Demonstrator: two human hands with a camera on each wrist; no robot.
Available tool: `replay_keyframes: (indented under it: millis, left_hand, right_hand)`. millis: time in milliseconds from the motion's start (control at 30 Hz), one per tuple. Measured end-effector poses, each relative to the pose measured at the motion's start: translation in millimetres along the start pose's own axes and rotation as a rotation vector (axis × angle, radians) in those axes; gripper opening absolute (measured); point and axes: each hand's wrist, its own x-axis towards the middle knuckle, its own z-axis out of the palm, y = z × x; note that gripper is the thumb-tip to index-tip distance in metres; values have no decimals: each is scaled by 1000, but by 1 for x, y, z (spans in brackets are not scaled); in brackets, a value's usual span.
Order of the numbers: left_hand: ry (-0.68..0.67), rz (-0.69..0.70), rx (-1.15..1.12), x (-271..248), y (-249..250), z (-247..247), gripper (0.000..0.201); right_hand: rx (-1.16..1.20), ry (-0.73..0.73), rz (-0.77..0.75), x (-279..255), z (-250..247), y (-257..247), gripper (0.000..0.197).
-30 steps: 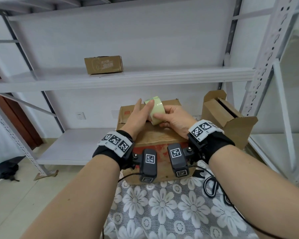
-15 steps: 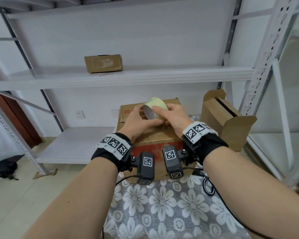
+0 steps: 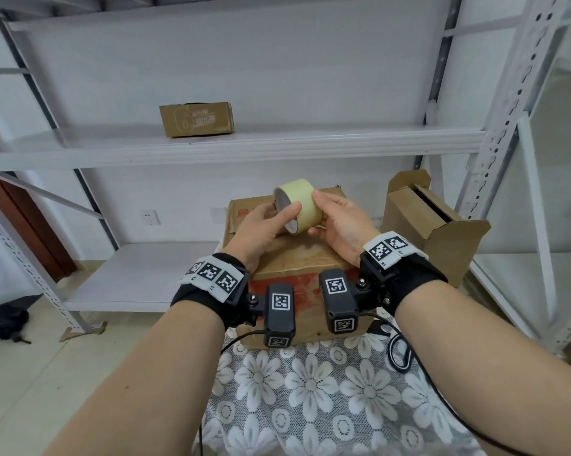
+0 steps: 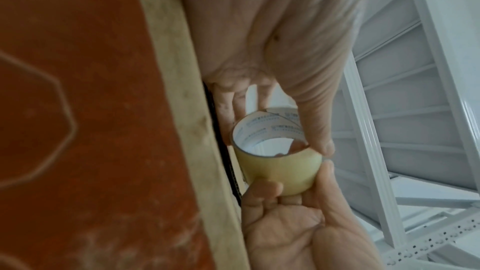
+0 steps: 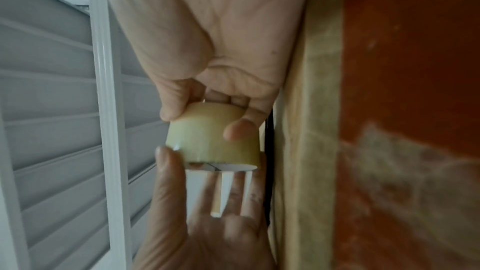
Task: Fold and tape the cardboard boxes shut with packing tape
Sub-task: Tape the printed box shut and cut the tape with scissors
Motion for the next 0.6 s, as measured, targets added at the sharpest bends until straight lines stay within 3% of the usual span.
replay_keyframes:
  millis: [133, 233, 400, 600]
  left_hand:
    - [8, 100, 86, -4, -3, -1, 84]
    - [27, 106, 107, -5, -5, -1, 85]
    - [94, 49, -21, -1, -5, -1, 85]
    - [57, 25, -69, -3, -1, 0, 88]
  right_hand:
    - [-176, 127, -23, 5, 4, 5, 35]
    - [-275, 173, -53, 6, 7, 8, 31]
    - [-29, 26, -41, 3, 4, 5, 6]
    - [1, -86, -53, 1, 0, 5, 29]
